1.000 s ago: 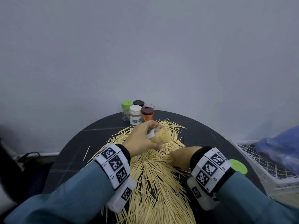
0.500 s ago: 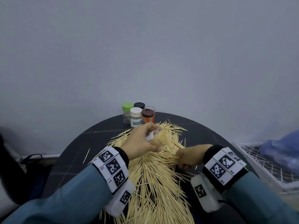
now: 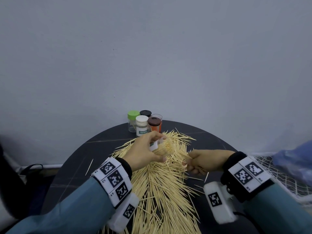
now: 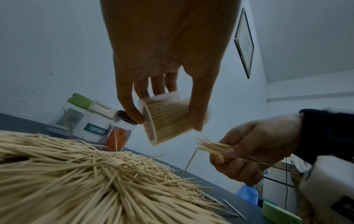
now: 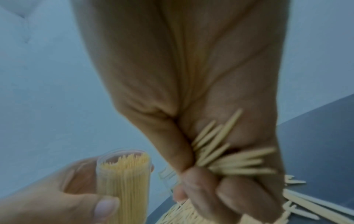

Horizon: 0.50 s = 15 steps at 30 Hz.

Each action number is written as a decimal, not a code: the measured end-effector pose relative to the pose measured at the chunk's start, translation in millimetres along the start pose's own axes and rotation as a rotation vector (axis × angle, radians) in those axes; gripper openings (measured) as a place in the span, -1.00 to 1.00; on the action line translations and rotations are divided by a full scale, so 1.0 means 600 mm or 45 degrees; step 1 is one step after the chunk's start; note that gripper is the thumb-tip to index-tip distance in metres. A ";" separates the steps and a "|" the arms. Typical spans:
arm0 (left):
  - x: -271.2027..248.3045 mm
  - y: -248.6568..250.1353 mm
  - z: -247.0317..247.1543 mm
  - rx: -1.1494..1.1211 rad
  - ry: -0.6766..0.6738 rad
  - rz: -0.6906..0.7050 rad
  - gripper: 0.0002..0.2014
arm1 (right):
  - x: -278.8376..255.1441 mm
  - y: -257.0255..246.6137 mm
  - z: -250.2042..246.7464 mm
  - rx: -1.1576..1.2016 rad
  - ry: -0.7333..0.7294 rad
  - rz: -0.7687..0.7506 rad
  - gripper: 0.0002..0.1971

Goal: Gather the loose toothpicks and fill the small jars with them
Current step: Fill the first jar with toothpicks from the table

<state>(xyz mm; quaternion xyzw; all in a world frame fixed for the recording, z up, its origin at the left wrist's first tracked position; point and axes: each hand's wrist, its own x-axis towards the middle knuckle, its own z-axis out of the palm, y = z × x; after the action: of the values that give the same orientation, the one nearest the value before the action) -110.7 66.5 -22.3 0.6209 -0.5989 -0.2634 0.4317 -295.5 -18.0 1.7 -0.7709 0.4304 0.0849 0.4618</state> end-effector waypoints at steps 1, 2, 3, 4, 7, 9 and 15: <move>0.000 -0.001 0.000 0.006 -0.003 -0.006 -0.41 | 0.002 0.002 0.000 0.080 0.023 -0.028 -0.74; 0.000 -0.002 0.001 0.011 -0.007 -0.011 -0.41 | 0.005 0.004 0.000 0.173 0.042 -0.059 -0.75; -0.001 -0.002 0.001 0.013 -0.011 -0.014 -0.41 | 0.006 0.005 0.000 0.269 0.053 -0.091 -0.76; -0.002 -0.002 0.002 0.017 -0.016 -0.019 -0.41 | 0.006 0.004 0.000 0.378 0.055 -0.127 -0.76; -0.004 -0.001 0.002 0.029 -0.030 -0.031 -0.41 | 0.002 -0.004 0.000 0.681 0.085 -0.290 -0.78; -0.007 0.004 0.003 0.035 -0.034 -0.028 -0.40 | -0.003 -0.014 0.000 0.786 0.153 -0.412 -0.76; -0.014 0.026 0.010 0.187 -0.147 -0.058 -0.51 | -0.010 -0.047 0.015 1.196 0.335 -0.732 -0.74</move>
<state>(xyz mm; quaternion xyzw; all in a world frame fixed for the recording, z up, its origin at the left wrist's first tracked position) -125.0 75.0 -13.5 0.6482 -0.6261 -0.2640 0.3437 -275.9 -1.6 17.6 -0.5730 0.2486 -0.3416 0.7023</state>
